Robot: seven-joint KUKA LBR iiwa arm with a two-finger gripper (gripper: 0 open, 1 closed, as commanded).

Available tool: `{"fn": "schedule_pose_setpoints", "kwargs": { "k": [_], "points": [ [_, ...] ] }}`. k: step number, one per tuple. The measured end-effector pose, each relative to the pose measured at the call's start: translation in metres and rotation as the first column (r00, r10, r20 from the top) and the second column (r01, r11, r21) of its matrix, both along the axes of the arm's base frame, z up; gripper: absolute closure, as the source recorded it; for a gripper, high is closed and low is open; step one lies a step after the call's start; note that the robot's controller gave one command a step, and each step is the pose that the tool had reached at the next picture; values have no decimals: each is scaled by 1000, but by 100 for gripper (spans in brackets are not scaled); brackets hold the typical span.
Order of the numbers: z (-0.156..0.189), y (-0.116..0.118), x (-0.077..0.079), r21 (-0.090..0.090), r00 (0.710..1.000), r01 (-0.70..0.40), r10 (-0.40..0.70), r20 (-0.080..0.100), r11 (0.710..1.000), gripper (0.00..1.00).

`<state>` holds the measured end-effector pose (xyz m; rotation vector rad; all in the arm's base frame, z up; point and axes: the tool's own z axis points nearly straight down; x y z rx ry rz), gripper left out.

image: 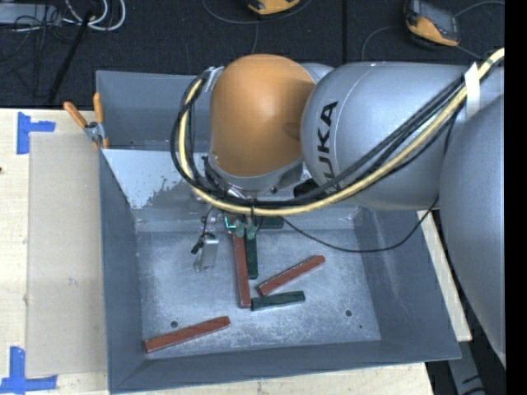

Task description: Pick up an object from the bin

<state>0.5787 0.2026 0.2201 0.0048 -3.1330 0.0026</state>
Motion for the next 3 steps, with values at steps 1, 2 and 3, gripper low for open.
{"fn": "schedule_pose_setpoints", "kwargs": {
  "k": [1,2,3],
  "points": [
    [-155,23,22,-1,999,40,-40,0,999,0],
    [-151,-62,30,1,992,-122,122,6,992,0],
    [-140,-119,38,0,903,-429,429,10,903,0]
  ]
}}
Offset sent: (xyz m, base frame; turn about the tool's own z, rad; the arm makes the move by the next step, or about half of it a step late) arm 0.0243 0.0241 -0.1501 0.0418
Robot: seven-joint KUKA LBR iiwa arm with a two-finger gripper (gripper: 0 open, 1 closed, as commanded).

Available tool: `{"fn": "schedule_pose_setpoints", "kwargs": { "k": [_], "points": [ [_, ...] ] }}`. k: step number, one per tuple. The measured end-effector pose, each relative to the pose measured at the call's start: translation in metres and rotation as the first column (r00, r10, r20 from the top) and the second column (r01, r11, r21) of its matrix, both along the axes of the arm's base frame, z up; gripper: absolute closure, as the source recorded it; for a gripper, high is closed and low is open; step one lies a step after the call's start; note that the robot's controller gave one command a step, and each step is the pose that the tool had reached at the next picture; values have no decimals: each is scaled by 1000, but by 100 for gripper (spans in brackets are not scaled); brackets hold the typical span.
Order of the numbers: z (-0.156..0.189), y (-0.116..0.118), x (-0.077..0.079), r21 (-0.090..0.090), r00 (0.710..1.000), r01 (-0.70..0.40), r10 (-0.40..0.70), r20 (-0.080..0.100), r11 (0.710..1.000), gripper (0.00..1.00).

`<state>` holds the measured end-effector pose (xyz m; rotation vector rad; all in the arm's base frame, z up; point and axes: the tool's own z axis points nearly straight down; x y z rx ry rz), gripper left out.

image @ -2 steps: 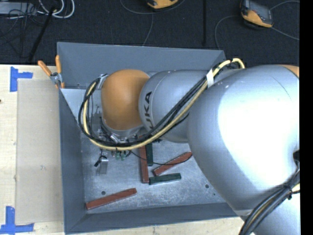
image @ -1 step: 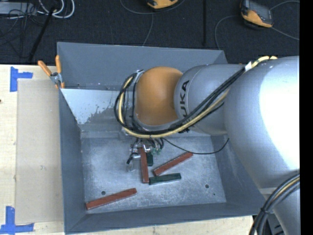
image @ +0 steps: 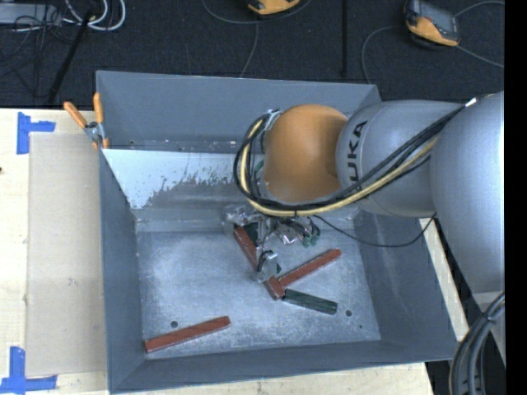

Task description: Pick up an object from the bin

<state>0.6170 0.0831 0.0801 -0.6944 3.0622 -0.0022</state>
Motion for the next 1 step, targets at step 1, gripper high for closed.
{"fn": "schedule_pose_setpoints", "kwargs": {
  "k": [1],
  "points": [
    [-8,-36,0,4,994,-108,108,4,994,0]
  ]
}}
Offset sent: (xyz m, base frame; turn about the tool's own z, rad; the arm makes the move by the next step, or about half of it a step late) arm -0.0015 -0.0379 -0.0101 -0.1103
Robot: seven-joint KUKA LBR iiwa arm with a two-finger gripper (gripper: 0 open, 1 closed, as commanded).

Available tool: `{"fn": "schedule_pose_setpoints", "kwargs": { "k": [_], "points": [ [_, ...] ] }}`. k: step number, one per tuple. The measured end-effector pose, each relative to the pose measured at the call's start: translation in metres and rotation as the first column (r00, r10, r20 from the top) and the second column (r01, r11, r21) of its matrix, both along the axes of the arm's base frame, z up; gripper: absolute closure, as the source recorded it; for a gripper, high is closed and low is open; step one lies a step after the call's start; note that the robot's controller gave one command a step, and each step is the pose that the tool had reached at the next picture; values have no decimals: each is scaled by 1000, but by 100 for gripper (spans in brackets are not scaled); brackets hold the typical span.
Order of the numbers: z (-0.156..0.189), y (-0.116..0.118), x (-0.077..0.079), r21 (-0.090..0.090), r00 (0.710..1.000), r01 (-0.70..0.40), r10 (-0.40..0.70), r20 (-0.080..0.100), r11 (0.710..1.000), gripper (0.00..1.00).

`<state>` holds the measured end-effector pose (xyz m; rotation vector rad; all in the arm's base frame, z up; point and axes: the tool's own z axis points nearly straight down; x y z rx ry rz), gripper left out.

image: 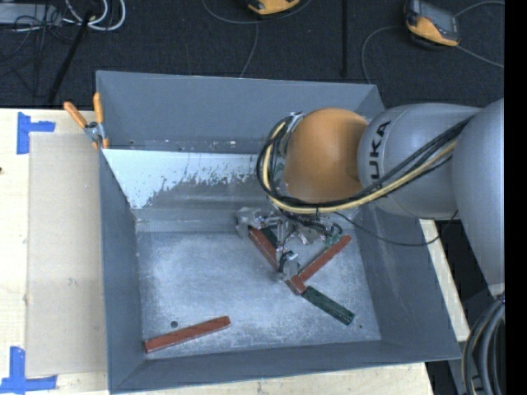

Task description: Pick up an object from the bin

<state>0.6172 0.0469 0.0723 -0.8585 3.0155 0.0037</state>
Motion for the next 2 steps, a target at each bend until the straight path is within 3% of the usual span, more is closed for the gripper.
{"fn": "schedule_pose_setpoints", "kwargs": {
  "k": [1,2],
  "points": [
    [-3,-59,-21,-5,998,-64,64,-9,998,0],
    [-2,-57,-20,-2,998,-62,62,-6,998,100]
  ]
}}
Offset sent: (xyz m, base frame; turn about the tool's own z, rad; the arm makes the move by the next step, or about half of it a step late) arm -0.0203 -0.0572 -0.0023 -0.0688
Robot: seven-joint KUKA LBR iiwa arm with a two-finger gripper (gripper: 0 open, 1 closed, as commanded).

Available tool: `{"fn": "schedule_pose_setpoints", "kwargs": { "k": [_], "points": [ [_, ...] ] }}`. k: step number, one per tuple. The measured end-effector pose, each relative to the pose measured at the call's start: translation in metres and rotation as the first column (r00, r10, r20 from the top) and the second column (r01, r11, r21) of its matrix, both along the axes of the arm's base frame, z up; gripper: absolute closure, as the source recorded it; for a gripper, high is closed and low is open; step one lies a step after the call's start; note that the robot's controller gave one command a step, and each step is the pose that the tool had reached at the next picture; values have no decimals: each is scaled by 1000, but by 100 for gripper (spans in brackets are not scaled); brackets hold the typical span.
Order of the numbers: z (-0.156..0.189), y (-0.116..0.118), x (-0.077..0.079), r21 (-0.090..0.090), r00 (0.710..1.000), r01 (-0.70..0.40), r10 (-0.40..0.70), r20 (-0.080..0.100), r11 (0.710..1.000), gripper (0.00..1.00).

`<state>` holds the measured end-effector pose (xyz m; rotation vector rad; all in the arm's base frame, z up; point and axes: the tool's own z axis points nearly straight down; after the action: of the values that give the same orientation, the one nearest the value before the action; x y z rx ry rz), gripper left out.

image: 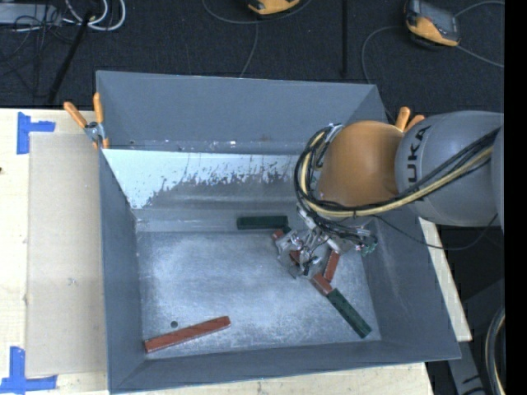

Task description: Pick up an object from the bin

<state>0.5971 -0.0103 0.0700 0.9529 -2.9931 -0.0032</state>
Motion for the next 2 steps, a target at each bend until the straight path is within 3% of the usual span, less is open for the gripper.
{"fn": "schedule_pose_setpoints", "kwargs": {
  "k": [1,2],
  "points": [
    [81,-20,10,-4,899,-438,438,7,899,100],
    [79,-20,9,0,901,-434,434,3,901,0]
  ]
}}
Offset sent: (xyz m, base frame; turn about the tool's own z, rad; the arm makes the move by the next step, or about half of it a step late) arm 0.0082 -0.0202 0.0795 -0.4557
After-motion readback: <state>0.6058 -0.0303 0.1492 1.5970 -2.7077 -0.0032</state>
